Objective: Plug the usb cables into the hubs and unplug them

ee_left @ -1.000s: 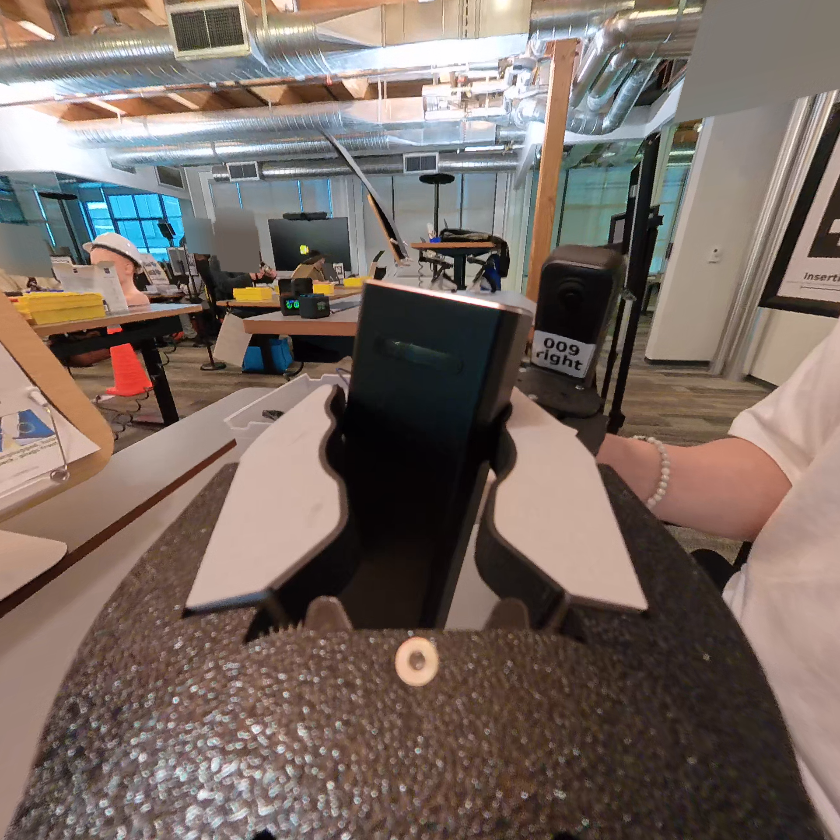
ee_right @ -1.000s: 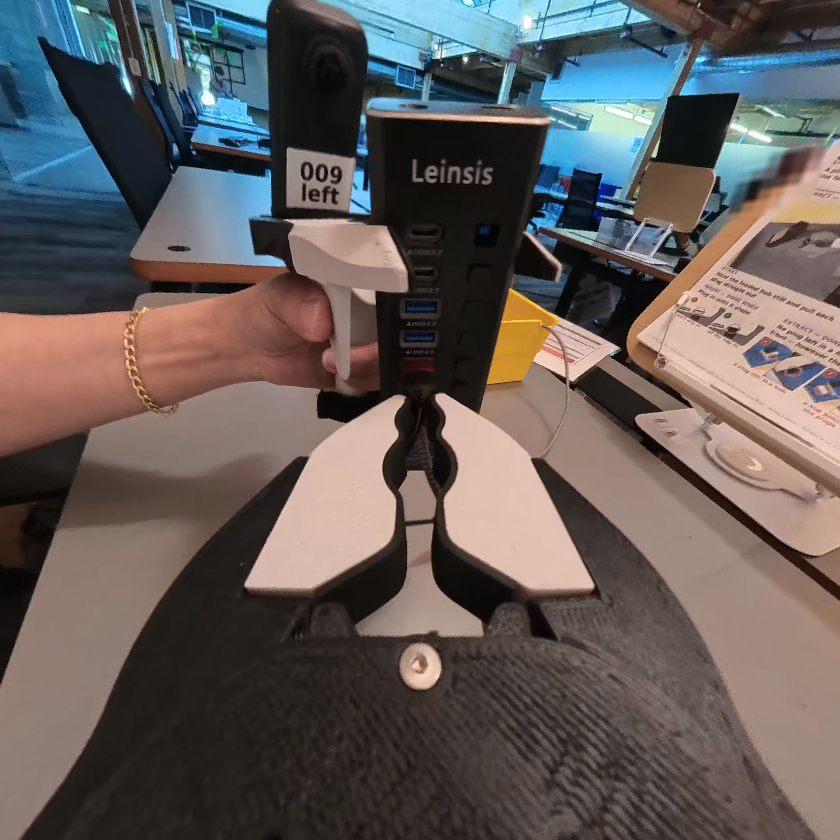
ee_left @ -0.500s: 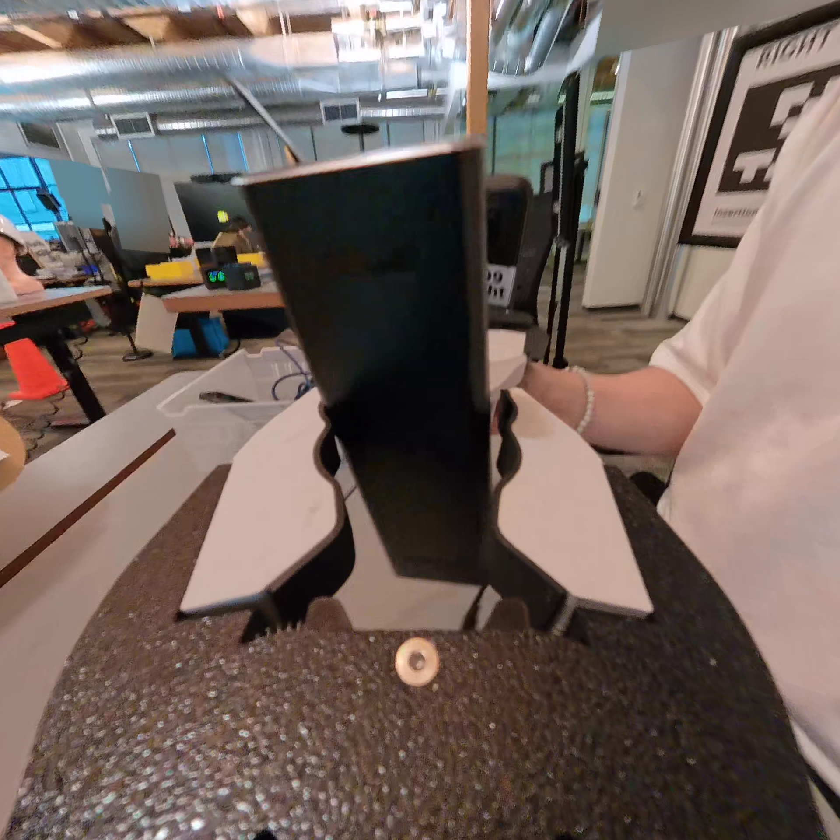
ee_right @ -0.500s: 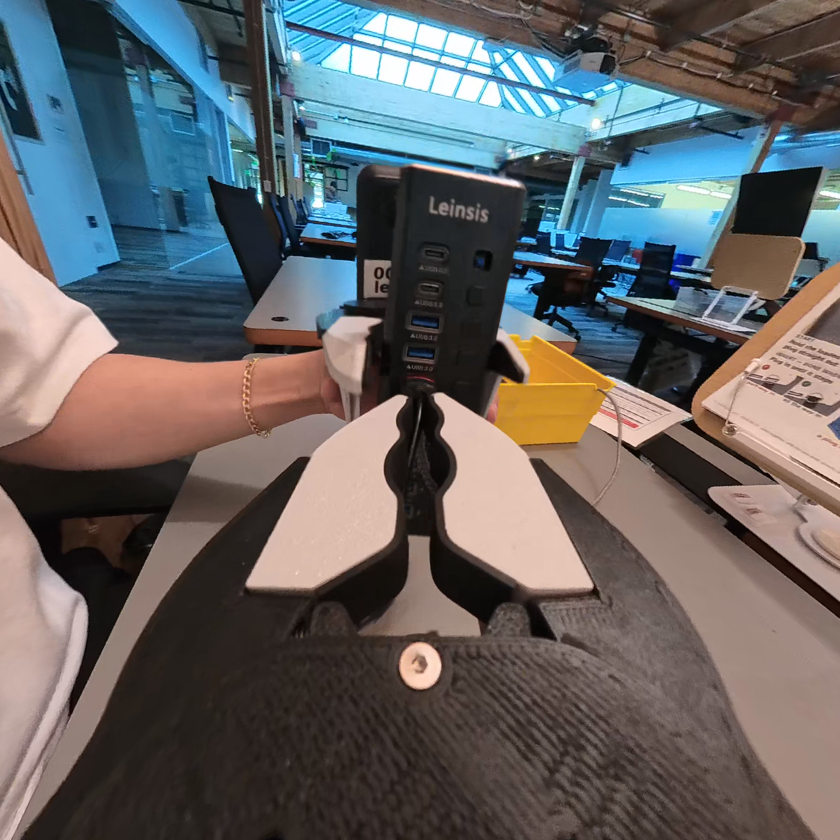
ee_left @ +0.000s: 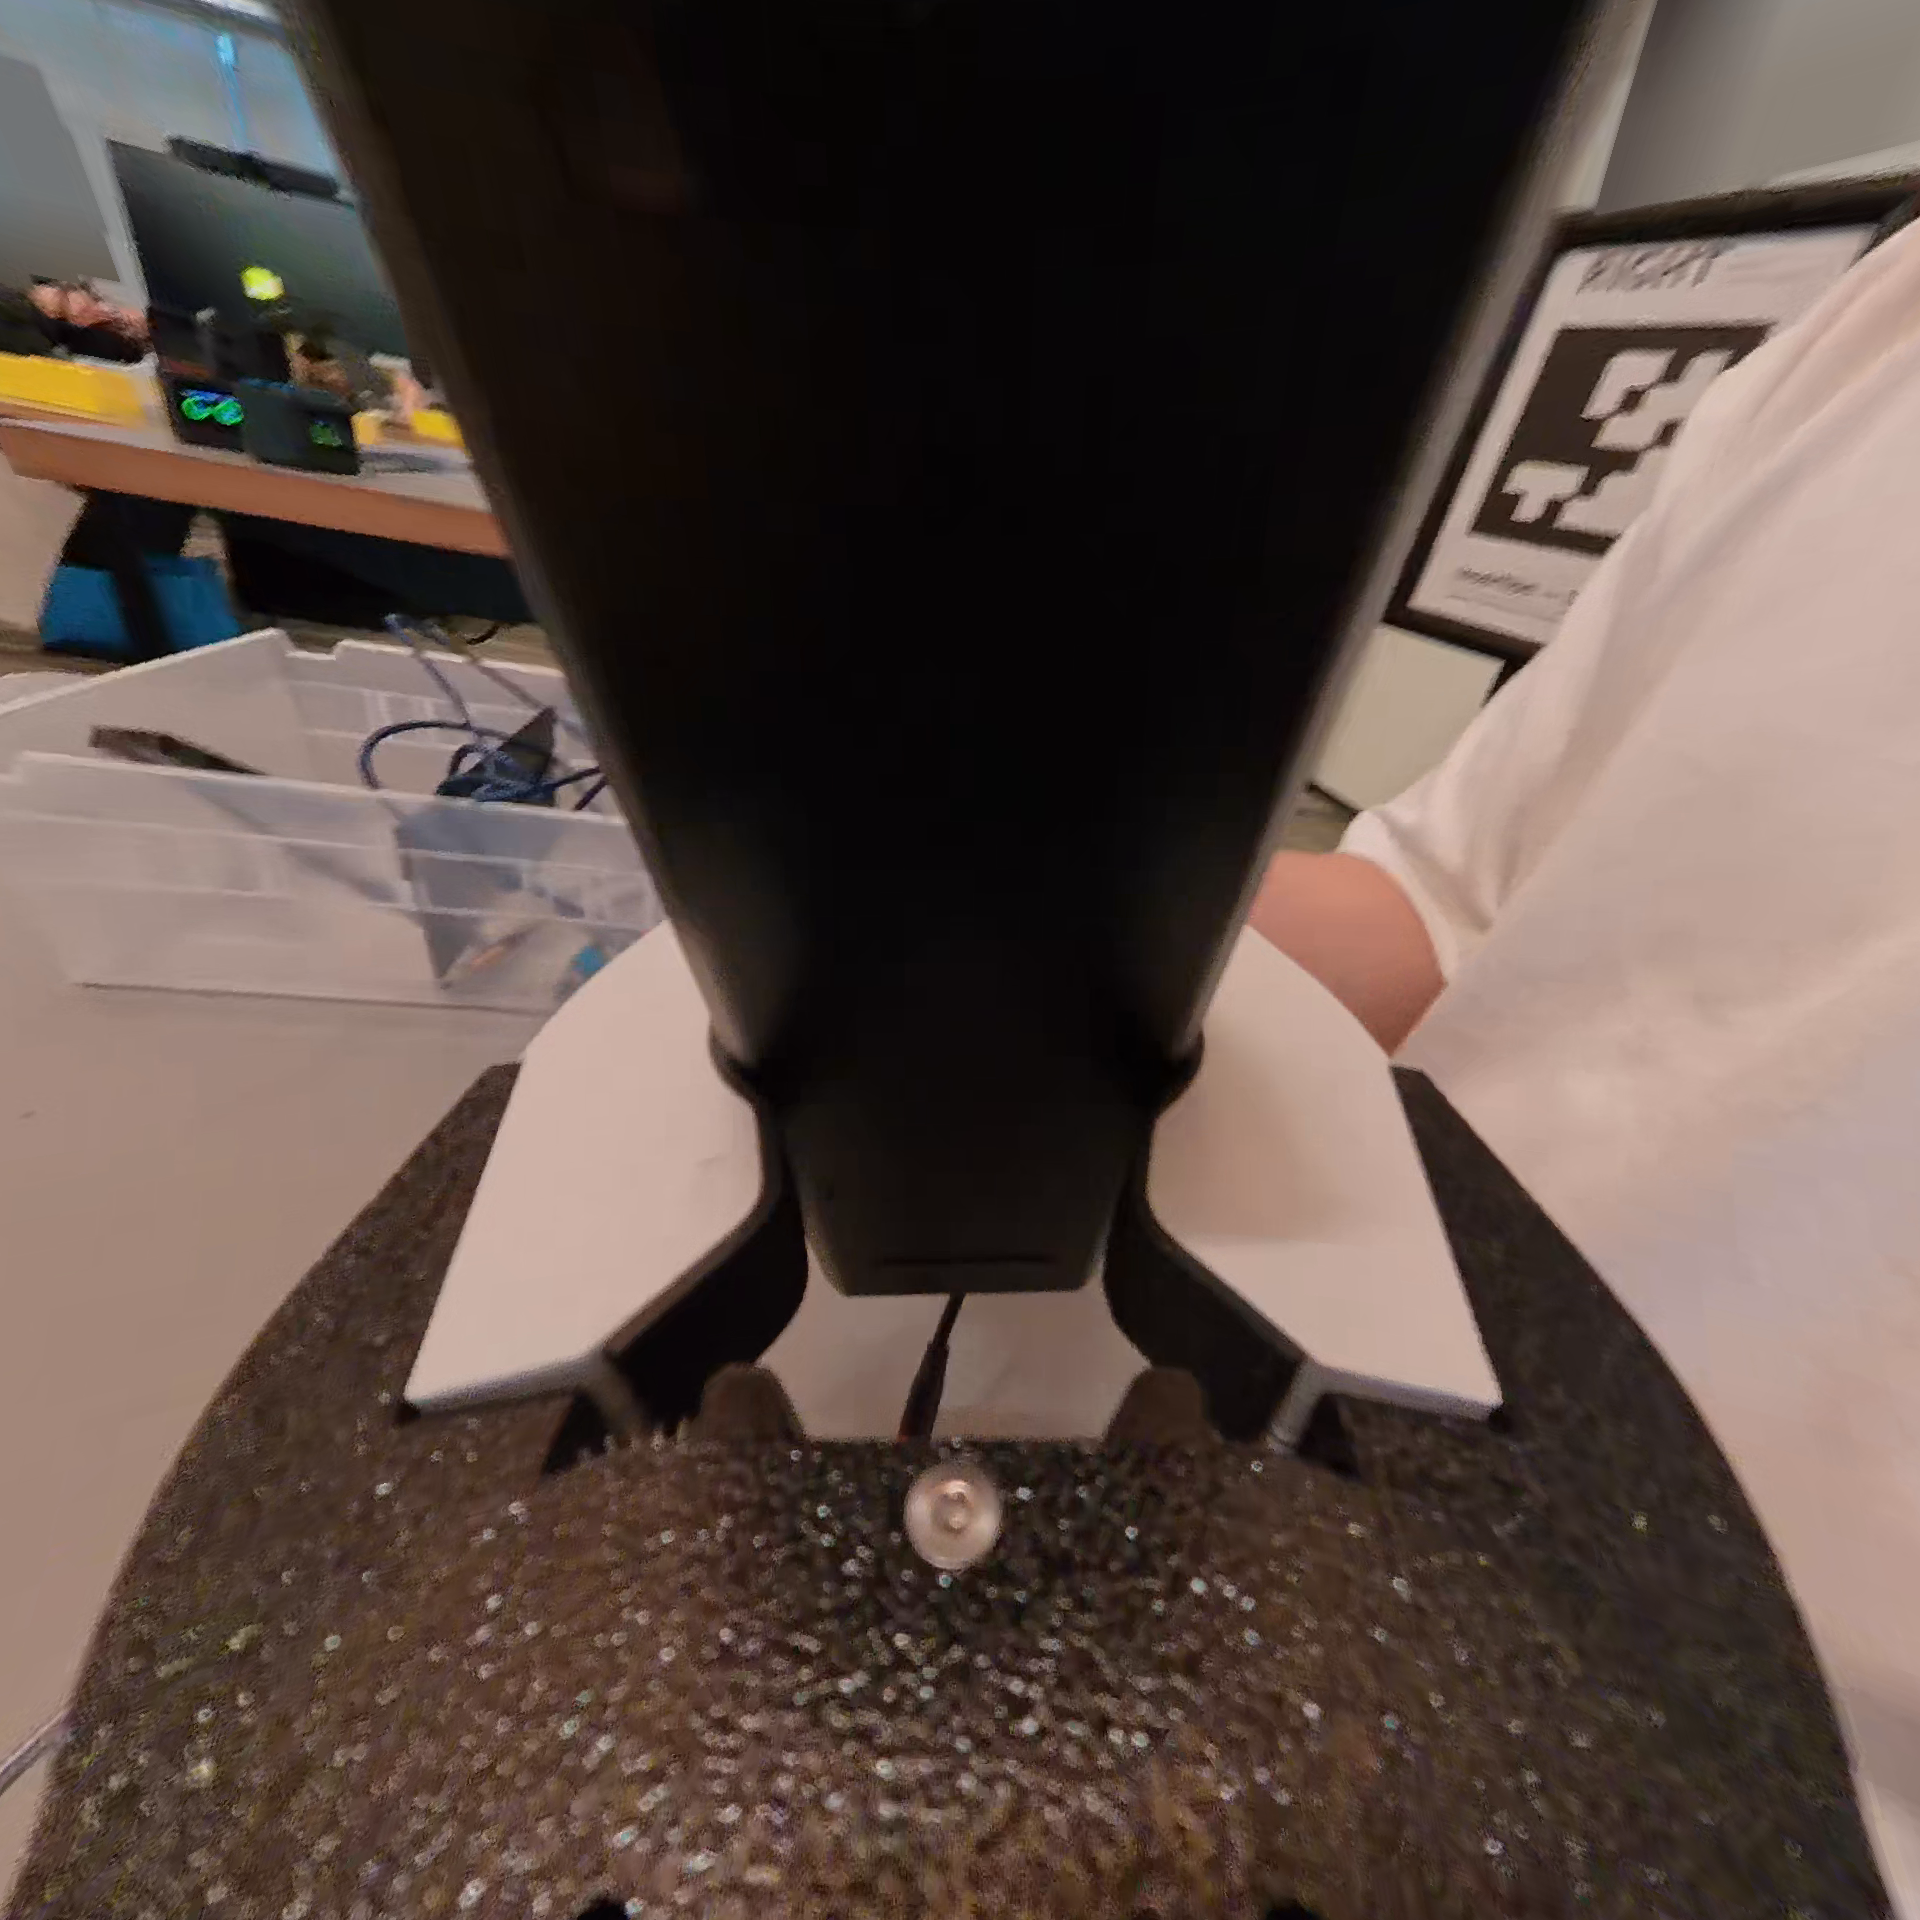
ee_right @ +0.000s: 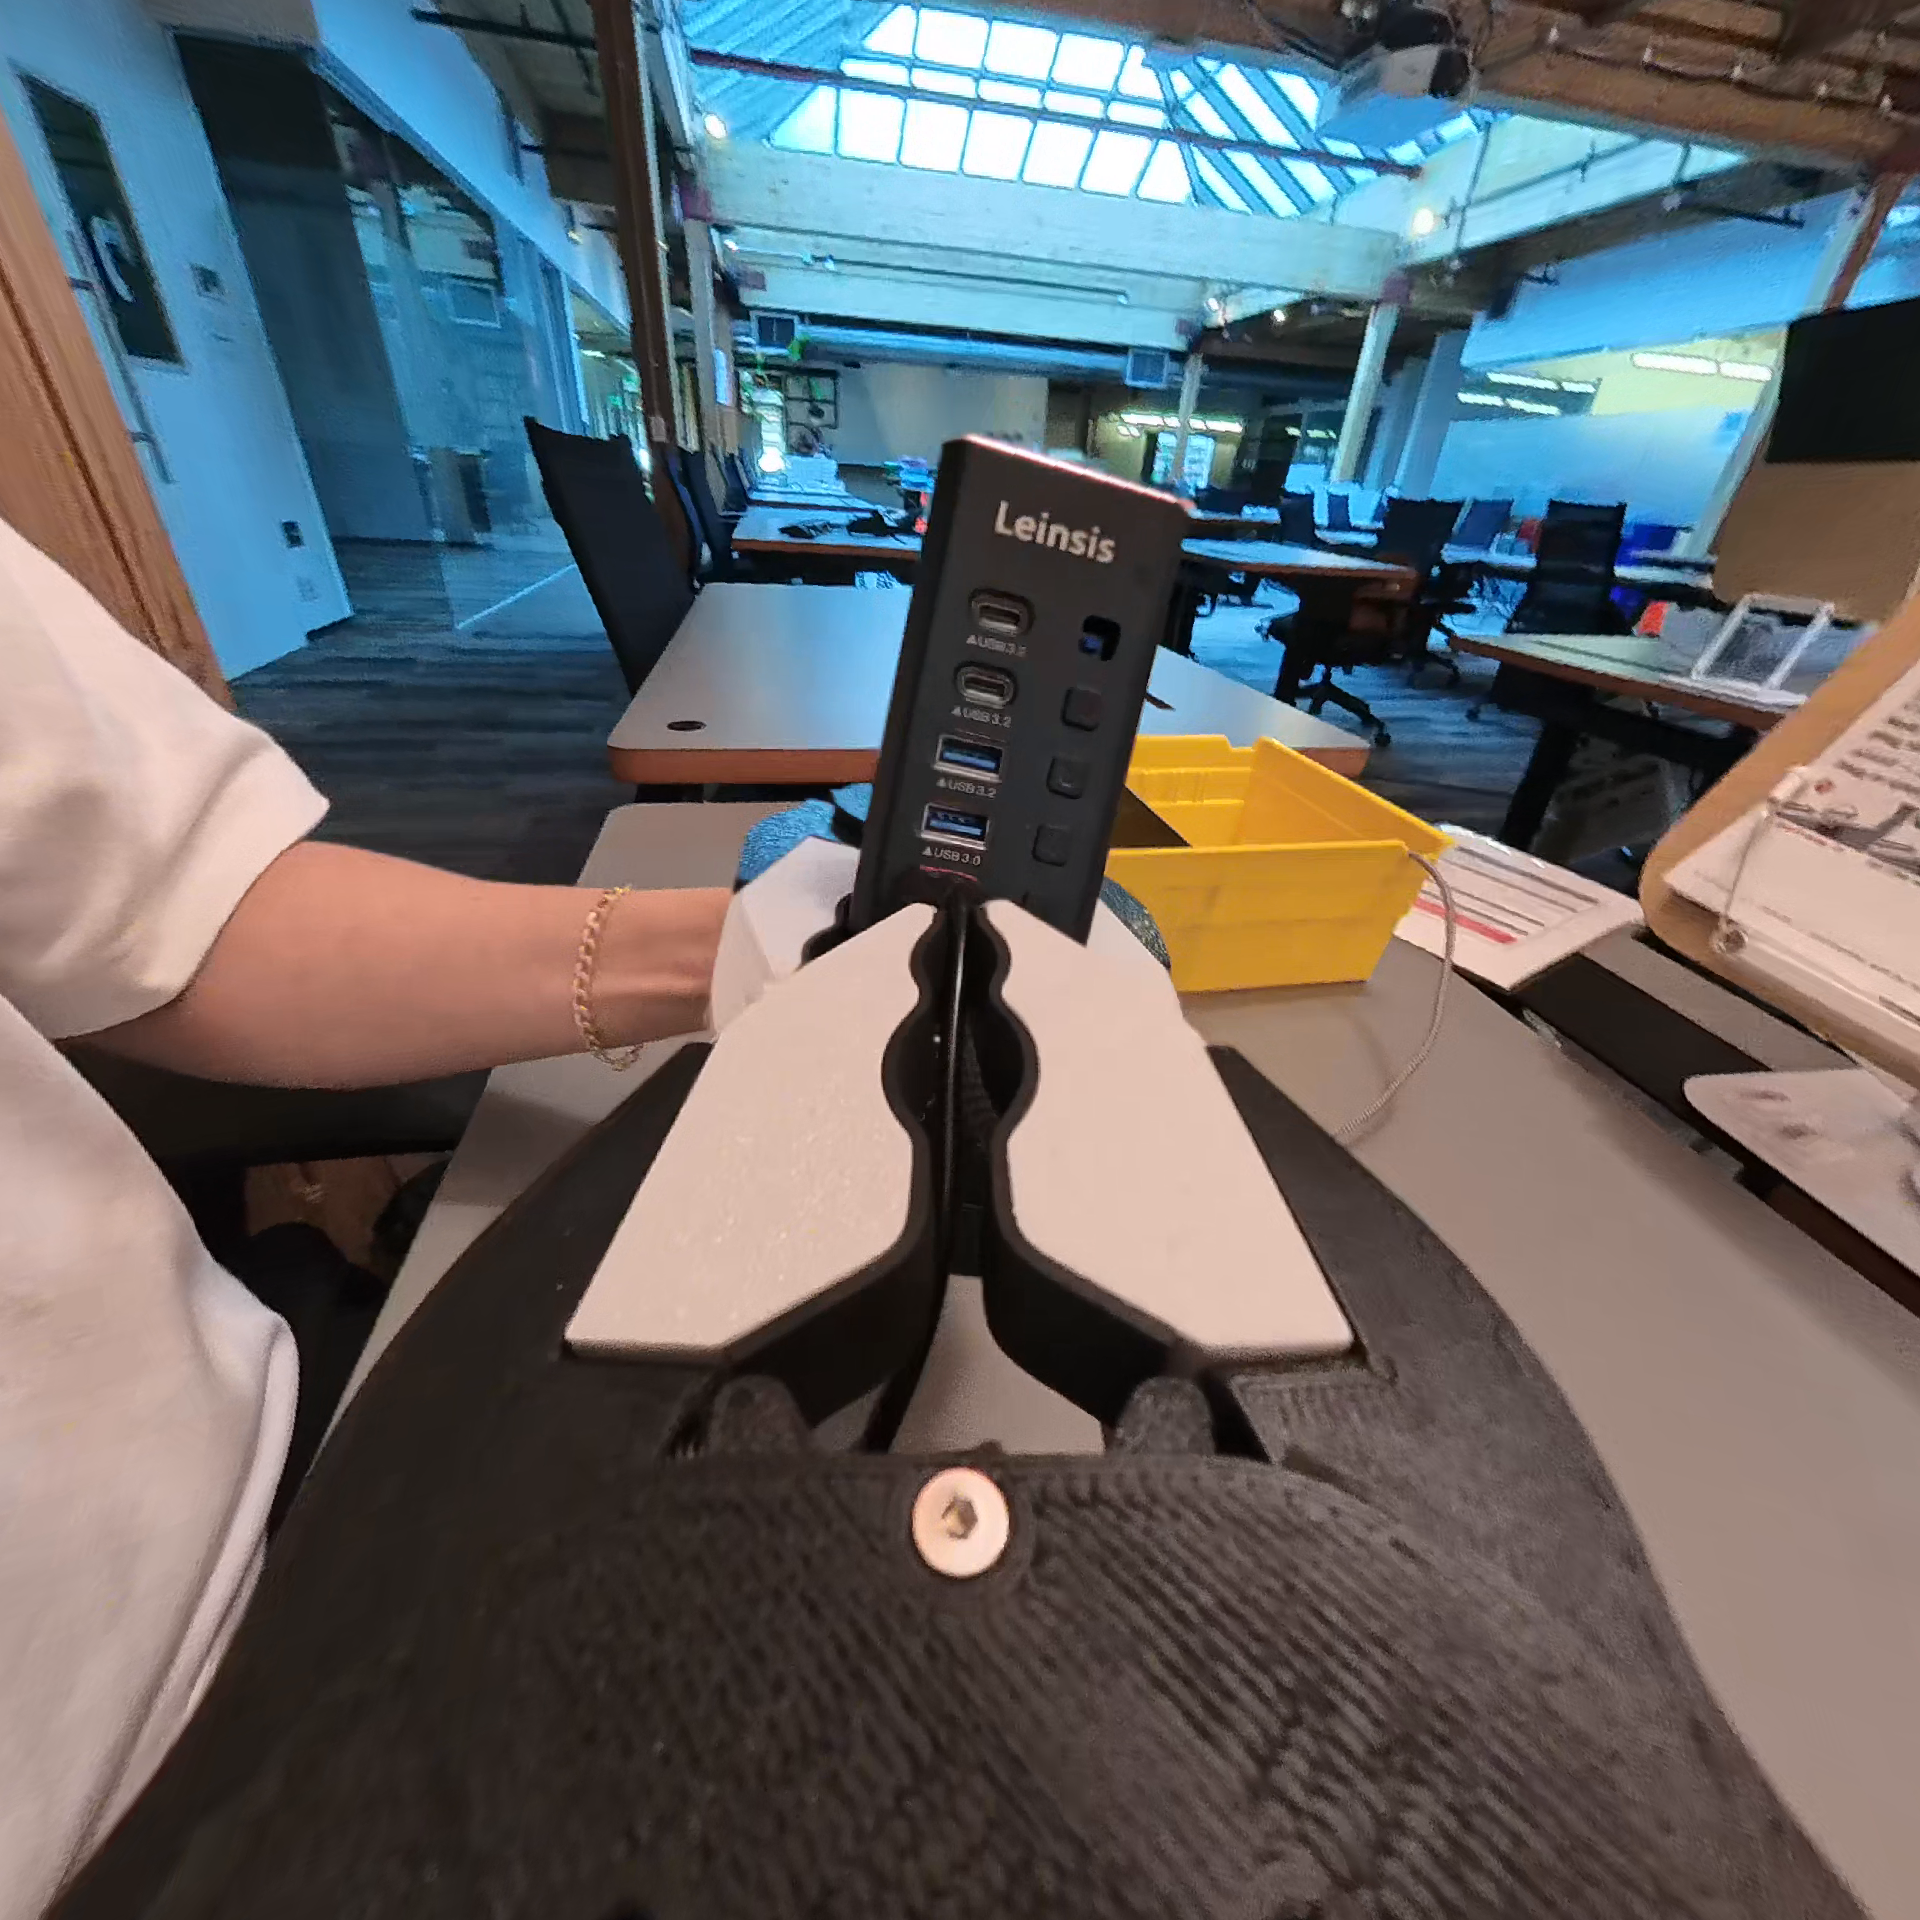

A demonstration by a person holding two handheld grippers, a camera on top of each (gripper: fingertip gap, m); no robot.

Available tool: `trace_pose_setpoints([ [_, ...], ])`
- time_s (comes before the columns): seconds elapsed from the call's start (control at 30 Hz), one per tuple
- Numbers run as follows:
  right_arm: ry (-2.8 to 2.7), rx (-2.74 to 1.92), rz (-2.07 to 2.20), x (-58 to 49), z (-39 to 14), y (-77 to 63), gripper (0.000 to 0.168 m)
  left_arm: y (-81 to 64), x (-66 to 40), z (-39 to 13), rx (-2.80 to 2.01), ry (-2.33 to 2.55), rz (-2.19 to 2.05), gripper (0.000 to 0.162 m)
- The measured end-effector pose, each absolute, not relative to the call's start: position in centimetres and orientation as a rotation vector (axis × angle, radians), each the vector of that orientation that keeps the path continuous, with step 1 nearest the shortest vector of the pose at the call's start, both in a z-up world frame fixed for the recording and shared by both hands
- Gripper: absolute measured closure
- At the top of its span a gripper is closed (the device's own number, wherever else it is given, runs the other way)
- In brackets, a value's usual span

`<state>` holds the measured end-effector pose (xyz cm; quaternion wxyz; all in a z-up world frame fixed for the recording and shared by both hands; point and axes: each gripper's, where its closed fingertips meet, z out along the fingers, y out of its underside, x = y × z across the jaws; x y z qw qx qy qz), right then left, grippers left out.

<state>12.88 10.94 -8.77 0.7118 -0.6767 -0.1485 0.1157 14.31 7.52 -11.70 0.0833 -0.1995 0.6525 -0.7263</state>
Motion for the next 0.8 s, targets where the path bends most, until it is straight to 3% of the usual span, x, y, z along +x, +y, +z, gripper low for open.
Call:
trace_pose_setpoints([
  [0.17, -0.303, -1.514, 0.261, 13.4, -9.0, 10.5, 0.163, 7.6, 15.1, -12.3, -0.636, 1.968, -2.024, 0.091],
  [0.27, -0.281, -1.436, 0.301, 13.2, -8.1, 10.2, 0.152, 7.7, 15.2, -12.1, -0.661, 1.948, -2.038, 0.091],
  [0.8, -0.289, -1.585, 0.358, 12.5, -9.8, 10.9, 0.152, 7.9, 14.8, -13.7, -0.637, 2.045, -1.819, 0.091],
])
